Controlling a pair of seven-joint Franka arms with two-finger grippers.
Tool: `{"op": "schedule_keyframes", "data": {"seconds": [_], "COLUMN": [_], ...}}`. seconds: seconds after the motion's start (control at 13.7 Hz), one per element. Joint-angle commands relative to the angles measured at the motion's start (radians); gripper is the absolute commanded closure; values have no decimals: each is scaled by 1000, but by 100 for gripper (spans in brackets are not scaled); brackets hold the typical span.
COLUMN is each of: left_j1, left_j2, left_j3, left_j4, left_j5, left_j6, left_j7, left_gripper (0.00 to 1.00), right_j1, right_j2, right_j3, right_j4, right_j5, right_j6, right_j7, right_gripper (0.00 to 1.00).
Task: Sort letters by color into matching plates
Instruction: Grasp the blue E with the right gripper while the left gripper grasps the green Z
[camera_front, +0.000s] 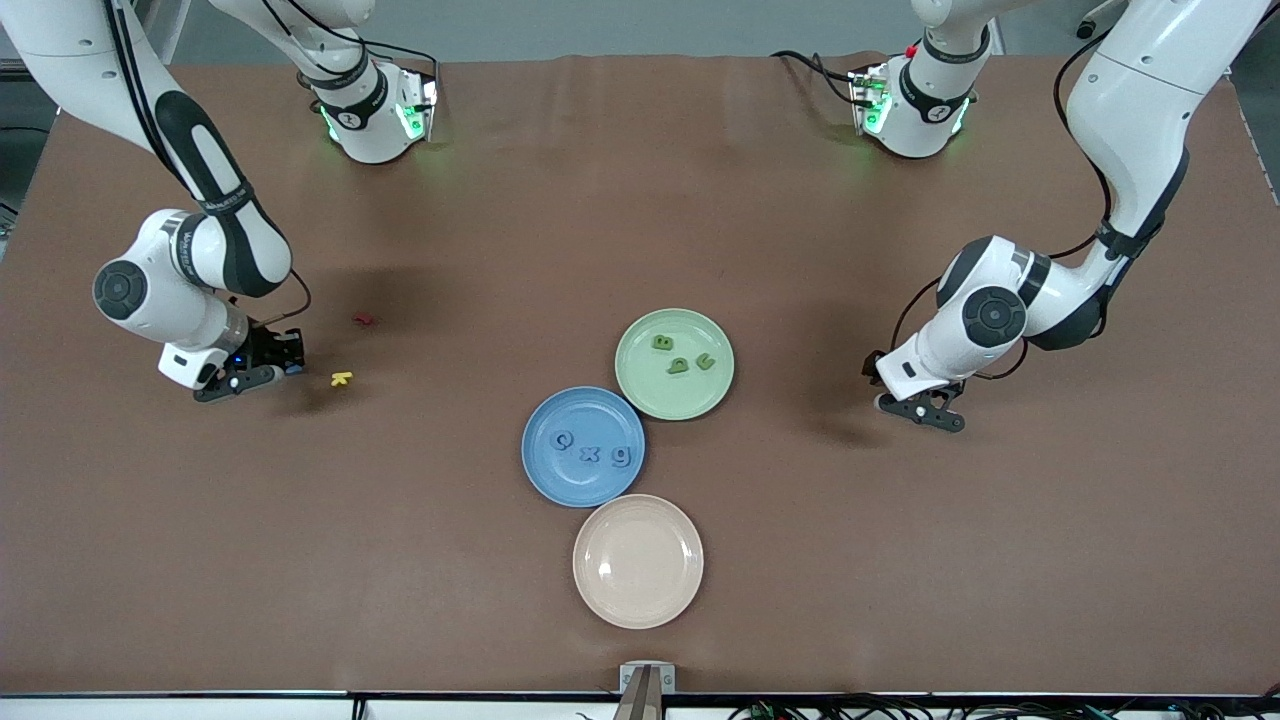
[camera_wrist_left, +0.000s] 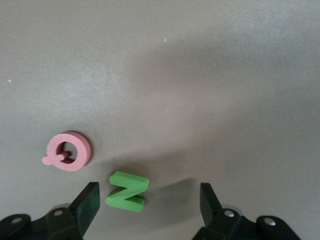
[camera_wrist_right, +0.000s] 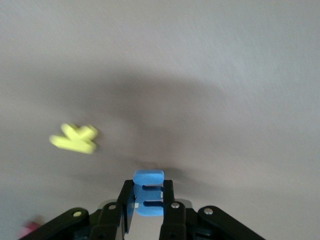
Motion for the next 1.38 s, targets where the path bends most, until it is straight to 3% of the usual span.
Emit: {"op": "schedule_keyframes", "data": {"seconds": [0.0,0.51,0.95,1.31], "left_j1": [48,60,66,68], "left_j2": [-32,-20,-9,-2], "left_j3": [-28,-26,-26,-23], "left_j4": [-51,-59,-59,-59], "left_j5": [18,53,53,53], "left_j6": [37,72,93,104], "left_j7": [19,17,16,16], "left_gripper": [11,14,26,29], "right_j1": [69,307,312,296], "right_j2": [-17,41,92,102], "right_j3": [3,2,2,2], "right_j4": [55,187,262,316], "right_j5": [24,26,27,46], "right_j6": [-52,-54,-54,-160], "right_j7": [133,620,715,740], "right_gripper": [100,100,100,100]}}
